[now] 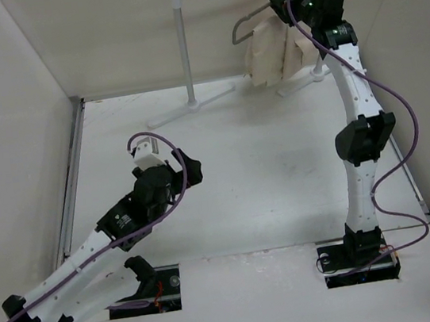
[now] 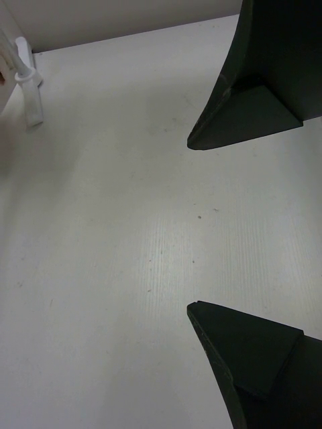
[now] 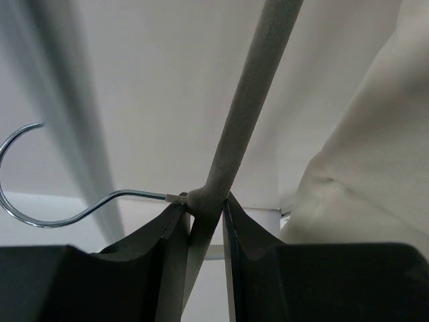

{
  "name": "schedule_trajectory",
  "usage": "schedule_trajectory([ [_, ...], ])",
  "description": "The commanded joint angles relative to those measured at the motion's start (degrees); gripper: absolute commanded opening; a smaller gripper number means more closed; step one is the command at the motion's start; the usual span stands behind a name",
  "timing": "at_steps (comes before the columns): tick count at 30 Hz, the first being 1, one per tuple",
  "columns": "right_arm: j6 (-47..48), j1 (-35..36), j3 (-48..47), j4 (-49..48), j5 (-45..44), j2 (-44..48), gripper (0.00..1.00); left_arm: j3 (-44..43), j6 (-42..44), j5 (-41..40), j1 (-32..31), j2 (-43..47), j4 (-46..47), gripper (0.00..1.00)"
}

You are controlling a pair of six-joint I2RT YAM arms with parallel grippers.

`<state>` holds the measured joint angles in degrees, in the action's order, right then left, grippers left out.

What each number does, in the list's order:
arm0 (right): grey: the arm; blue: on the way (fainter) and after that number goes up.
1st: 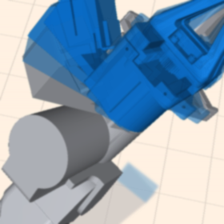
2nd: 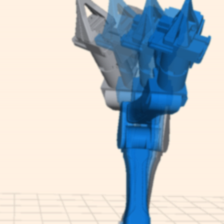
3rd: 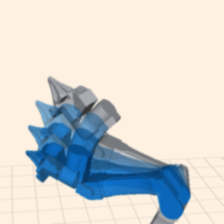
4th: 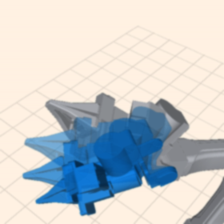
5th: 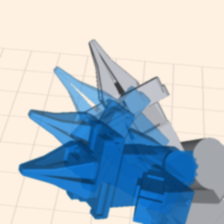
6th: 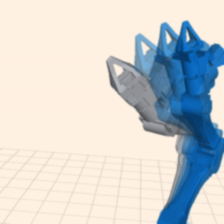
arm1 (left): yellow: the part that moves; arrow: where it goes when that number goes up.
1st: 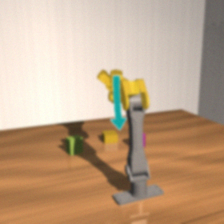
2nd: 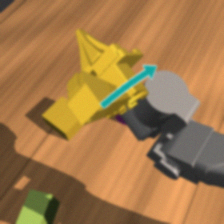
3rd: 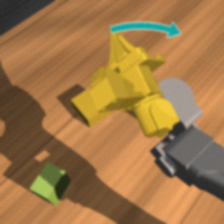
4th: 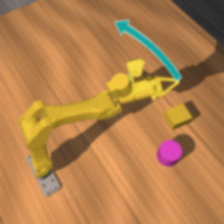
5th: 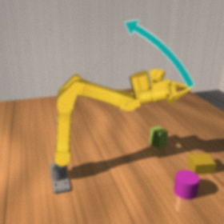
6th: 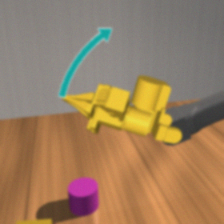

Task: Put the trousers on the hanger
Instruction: Place the hanger at the clothesline.

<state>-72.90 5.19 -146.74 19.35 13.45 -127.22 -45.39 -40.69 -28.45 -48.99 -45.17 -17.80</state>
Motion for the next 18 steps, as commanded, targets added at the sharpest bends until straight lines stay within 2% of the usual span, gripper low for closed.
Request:
schedule_trajectory([
  [1,0.9,-0.1,-2.9,-0.8,0.3,-0.4,0.15,0.7,-1.1,0.0,0.7,1.7,0.9,1.0],
  [5,1.9,-0.1,-2.8,0.2,0.0,-1.0,0.19,1.2,-2.0,-0.1,1.7,2.5,0.2,1.0],
  [8,2.0,-0.4,-2.0,0.4,0.3,-0.8,0.3,1.4,-2.9,0.1,3.6,2.8,-1.3,1.0],
  [15,4.4,-0.8,0.4,0.4,1.0,2.8,0.79,1.3,-4.4,0.5,7.7,3.4,-5.1,1.0],
  [17,6.2,-0.9,2.9,0.5,0.5,5.8,0.9,0.5,-4.3,0.7,9.3,2.6,-6.9,1.0],
  [18,7.2,-1.0,5.4,0.5,0.2,8.0,1.0,0.2,-4.2,0.8,10.0,2.3,-7.7,1.0],
])
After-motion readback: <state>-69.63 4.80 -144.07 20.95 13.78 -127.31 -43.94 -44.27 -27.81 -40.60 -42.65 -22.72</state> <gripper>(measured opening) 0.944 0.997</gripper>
